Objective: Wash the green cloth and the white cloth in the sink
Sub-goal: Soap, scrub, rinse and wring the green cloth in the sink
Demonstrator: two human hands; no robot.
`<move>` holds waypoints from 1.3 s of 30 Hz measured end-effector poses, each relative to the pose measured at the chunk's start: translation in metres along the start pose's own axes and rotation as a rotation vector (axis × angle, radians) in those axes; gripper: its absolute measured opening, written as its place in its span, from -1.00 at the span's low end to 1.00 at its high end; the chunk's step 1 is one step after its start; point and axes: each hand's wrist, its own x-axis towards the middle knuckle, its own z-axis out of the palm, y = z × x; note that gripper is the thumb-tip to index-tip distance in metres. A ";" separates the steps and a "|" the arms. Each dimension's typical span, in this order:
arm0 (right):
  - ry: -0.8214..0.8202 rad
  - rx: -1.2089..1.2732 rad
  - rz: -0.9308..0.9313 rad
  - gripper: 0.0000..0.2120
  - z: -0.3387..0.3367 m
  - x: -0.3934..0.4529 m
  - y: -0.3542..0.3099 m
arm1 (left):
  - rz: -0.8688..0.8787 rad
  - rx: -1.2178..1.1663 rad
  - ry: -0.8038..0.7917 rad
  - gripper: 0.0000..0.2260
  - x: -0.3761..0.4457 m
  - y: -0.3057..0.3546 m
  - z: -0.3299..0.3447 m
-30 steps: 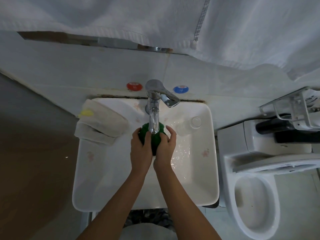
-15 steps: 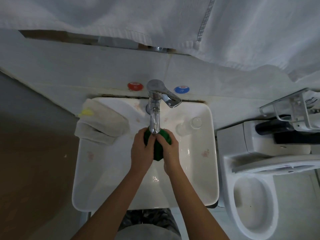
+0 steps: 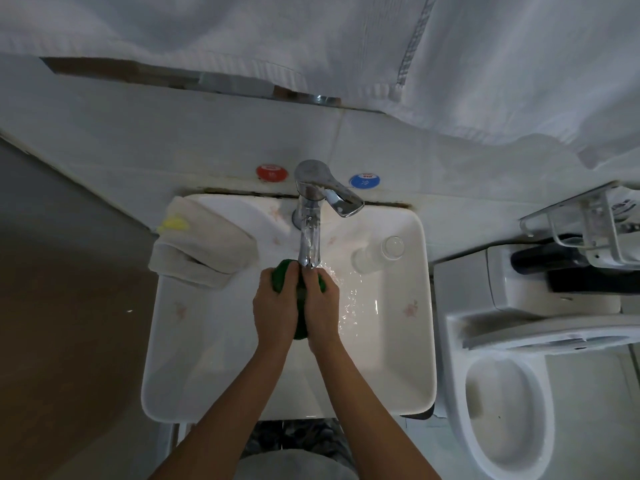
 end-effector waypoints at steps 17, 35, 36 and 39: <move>-0.019 0.056 0.040 -0.85 -0.003 -0.001 -0.007 | 0.105 -0.194 -0.008 -0.80 0.008 0.011 0.000; -0.049 0.136 0.001 -0.88 -0.014 0.007 -0.016 | -0.110 -0.295 -0.306 -0.66 0.000 0.008 -0.010; -0.058 0.149 -0.011 -0.87 -0.014 0.005 -0.018 | -0.138 -0.291 -0.286 -0.65 0.001 0.009 -0.009; -0.129 0.247 0.020 -0.62 -0.012 0.002 -0.014 | -0.073 -0.250 -0.155 -0.72 0.002 0.015 -0.007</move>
